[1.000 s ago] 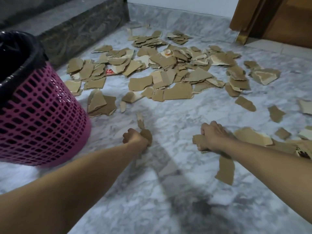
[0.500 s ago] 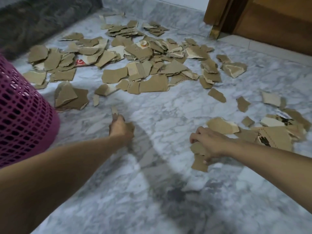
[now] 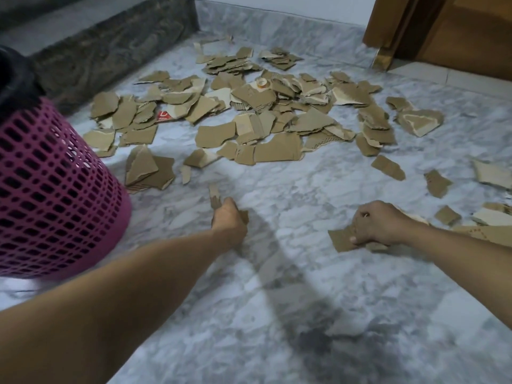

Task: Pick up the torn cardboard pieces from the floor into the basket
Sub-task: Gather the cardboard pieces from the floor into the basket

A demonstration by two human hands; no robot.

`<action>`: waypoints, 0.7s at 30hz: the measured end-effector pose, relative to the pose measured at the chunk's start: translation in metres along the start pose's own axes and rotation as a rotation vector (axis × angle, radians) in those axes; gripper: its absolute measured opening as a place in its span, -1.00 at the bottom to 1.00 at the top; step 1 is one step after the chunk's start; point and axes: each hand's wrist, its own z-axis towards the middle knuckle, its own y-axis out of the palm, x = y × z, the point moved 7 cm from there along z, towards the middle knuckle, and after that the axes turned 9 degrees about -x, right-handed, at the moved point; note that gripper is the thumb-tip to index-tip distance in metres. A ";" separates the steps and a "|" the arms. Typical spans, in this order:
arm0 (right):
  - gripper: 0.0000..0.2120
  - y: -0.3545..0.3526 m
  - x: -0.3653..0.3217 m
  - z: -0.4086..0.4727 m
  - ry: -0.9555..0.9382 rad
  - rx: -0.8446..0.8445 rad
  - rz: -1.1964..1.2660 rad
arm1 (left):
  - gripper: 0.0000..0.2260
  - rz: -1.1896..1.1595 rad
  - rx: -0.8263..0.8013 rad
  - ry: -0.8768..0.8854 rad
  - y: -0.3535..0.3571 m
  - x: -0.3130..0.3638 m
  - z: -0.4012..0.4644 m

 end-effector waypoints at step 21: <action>-0.02 -0.039 0.056 -0.008 0.343 0.195 -0.188 | -0.75 -0.320 0.291 -0.055 -0.057 -0.026 0.043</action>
